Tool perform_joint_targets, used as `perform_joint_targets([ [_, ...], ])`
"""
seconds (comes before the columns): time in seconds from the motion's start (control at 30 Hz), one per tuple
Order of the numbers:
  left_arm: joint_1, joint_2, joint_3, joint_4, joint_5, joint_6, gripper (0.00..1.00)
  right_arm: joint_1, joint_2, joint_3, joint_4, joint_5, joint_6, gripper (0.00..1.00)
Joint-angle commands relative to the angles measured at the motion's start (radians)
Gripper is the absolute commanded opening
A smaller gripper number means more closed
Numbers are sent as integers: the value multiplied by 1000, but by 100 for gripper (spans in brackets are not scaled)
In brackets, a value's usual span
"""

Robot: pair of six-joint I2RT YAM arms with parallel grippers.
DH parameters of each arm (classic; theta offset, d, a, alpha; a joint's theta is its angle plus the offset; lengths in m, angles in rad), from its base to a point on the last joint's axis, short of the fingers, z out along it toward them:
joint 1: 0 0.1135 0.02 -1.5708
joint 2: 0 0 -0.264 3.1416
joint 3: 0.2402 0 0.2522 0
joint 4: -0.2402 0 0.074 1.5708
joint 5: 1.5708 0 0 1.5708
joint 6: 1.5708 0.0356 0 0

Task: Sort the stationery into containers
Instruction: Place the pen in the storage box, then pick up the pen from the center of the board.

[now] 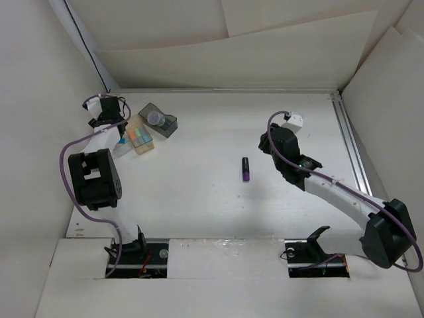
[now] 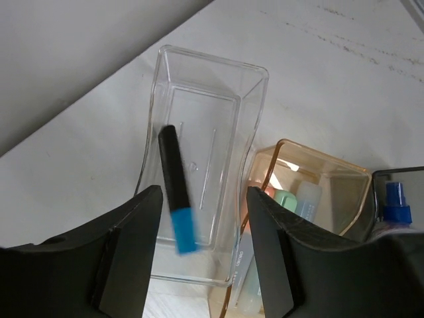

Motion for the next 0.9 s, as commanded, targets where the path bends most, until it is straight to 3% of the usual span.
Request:
perform_joint_targets([
  [0.0, 4, -26, 55, -6, -29, 8, 51, 6, -12, 23, 44, -3, -9, 35],
  [0.13, 4, -81, 44, 0, 1, 8, 51, 6, -12, 23, 44, -3, -9, 35],
  [0.3, -88, -213, 13, 48, 101, -1, 26, 6, -12, 23, 44, 22, -9, 35],
  [0.4, -247, -293, -29, 74, 139, -30, 13, 6, -56, 9, 44, 71, 10, 30],
  [0.43, -360, -319, -29, 74, 140, -59, 10, 6, -70, -12, 44, 88, 11, 24],
  [0.47, -419, -329, -63, 85, 126, -68, 9, 6, -97, -13, 44, 101, 21, 9],
  [0.53, -546, -338, -97, 102, 95, -90, 7, 6, -128, -43, 44, 147, 43, 0],
  [0.57, -676, -338, -136, 125, 80, -105, 7, 6, -159, -43, 44, 161, 56, 0],
  [0.63, -792, -310, -164, 137, 49, -128, 9, 6, -188, -59, 44, 197, 69, 0],
  [0.67, -885, -263, -164, 137, 49, -137, 19, 6, -200, -69, 35, 206, 69, 3],
  [0.7, -924, -234, -164, 137, 49, -148, 26, -3, -219, -69, 35, 206, 82, 17],
  [0.77, -990, -163, -139, 122, 66, -173, 37, -12, -231, -79, 26, 220, 92, 32],
  [0.8, -1048, -87, -96, 108, 66, -182, 48, -12, -231, -79, 16, 220, 101, 39],
  [0.83, -1074, -51, -71, 94, 66, -182, 53, -12, -231, -79, 16, 220, 101, 50],
  [0.87, -1100, -19, -44, 77, 42, -182, 56, -23, -231, -79, 16, 220, 101, 54],
])
